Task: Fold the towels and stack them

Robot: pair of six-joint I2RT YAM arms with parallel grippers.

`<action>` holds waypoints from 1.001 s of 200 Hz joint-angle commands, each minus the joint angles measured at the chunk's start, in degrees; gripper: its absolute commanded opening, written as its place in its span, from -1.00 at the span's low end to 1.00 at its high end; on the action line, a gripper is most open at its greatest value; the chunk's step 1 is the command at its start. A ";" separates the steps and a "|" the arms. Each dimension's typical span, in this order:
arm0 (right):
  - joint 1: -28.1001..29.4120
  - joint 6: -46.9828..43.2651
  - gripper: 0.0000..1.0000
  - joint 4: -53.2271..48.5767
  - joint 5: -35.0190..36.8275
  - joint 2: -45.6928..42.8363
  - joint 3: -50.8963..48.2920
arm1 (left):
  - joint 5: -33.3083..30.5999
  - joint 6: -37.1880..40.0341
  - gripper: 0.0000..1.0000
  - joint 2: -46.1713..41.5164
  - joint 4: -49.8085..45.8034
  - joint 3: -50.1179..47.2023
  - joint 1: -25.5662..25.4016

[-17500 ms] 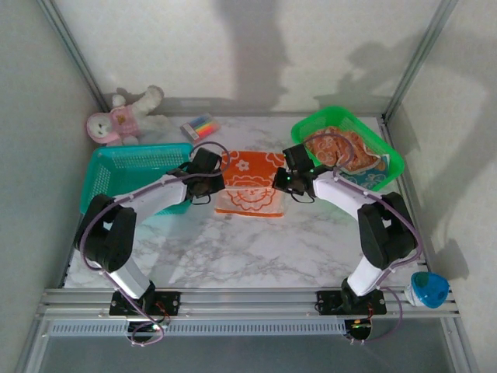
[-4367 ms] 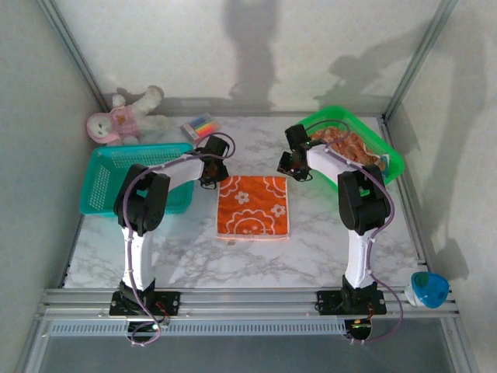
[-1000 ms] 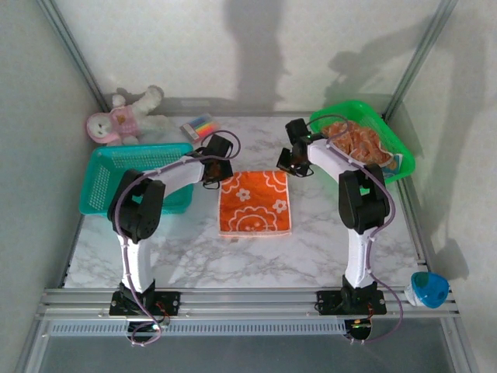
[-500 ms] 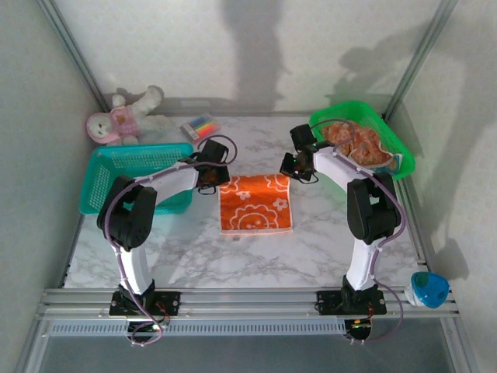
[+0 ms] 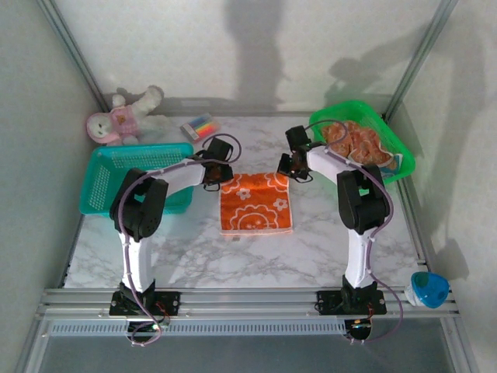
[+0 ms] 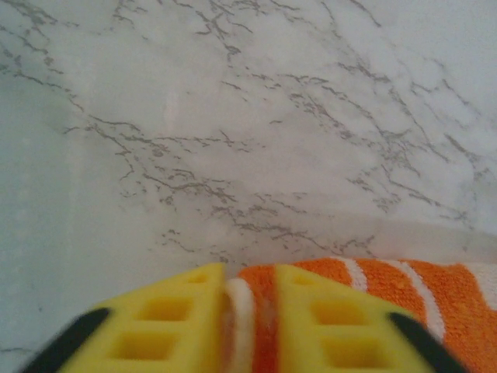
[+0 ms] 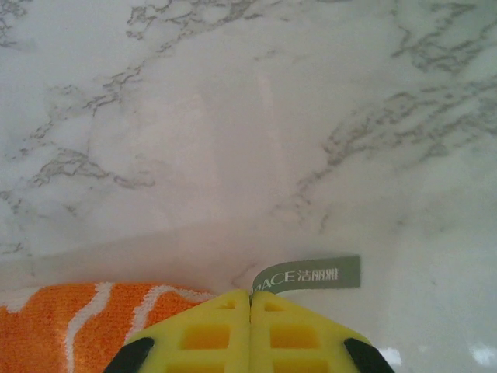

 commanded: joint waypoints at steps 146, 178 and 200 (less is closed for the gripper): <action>-0.42 -2.38 -0.56 -6.15 0.78 4.34 8.11 | 1.37 2.69 -0.50 6.79 -14.08 12.97 3.94; -1.09 -2.92 -0.57 -9.63 -1.09 6.15 11.18 | 3.62 2.42 -0.52 8.20 -17.30 16.04 4.13; -1.26 -2.94 -0.56 -11.04 -1.99 7.08 12.43 | 4.42 2.36 -0.52 9.10 -18.92 17.74 4.13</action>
